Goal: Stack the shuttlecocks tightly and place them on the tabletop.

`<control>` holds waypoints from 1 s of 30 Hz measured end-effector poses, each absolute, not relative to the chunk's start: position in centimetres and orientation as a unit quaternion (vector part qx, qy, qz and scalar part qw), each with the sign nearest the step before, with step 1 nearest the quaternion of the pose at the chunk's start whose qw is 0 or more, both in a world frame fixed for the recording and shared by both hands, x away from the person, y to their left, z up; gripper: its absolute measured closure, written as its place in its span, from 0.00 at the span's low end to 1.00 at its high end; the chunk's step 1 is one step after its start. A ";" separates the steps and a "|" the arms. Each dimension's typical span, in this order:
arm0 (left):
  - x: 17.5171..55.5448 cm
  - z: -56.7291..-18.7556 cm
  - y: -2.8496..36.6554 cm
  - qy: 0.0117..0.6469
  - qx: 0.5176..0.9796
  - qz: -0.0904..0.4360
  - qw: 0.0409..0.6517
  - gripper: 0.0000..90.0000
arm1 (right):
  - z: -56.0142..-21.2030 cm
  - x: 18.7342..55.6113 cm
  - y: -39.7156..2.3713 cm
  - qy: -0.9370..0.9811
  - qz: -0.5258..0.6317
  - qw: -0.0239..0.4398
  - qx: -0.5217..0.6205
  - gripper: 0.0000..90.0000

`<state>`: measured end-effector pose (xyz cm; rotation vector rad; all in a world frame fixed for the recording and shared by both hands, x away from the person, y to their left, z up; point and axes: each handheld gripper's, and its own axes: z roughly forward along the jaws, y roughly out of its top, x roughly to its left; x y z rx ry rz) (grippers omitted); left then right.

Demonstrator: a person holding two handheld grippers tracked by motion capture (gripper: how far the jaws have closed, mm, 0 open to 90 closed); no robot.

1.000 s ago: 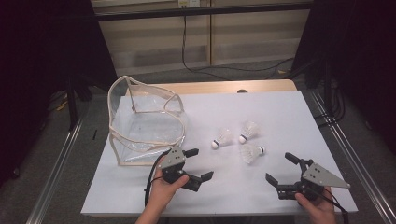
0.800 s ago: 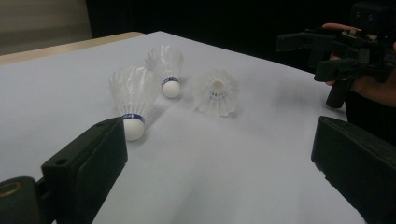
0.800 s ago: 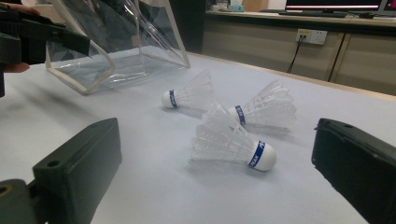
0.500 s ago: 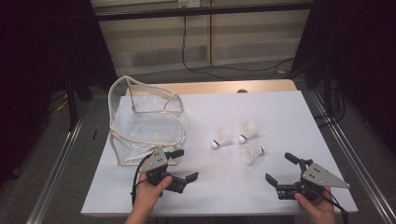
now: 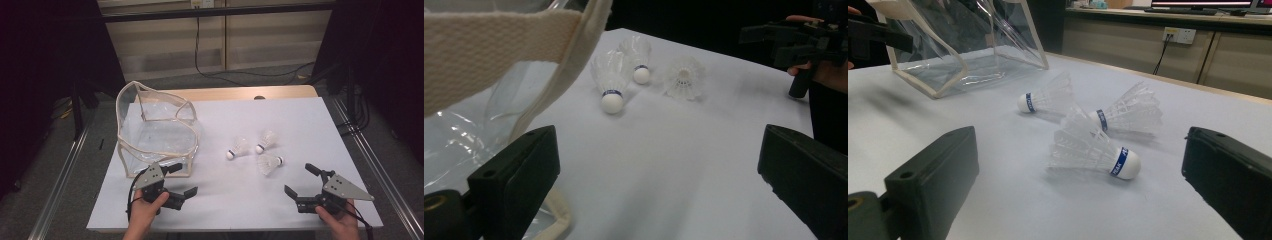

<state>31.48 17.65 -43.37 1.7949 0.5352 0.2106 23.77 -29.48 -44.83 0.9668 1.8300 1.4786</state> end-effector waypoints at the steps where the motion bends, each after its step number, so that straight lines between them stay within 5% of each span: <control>1: 31.4 -43.4 17.8 0.232 0.770 0.092 0.588 0.04 | -44.8 23.8 -29.5 0.687 0.555 0.295 0.363 0.01; 30: 31.2 -43.6 20.2 0.237 0.758 0.102 0.599 0.04 | -45.0 24.1 -29.3 0.696 0.545 0.294 0.363 0.01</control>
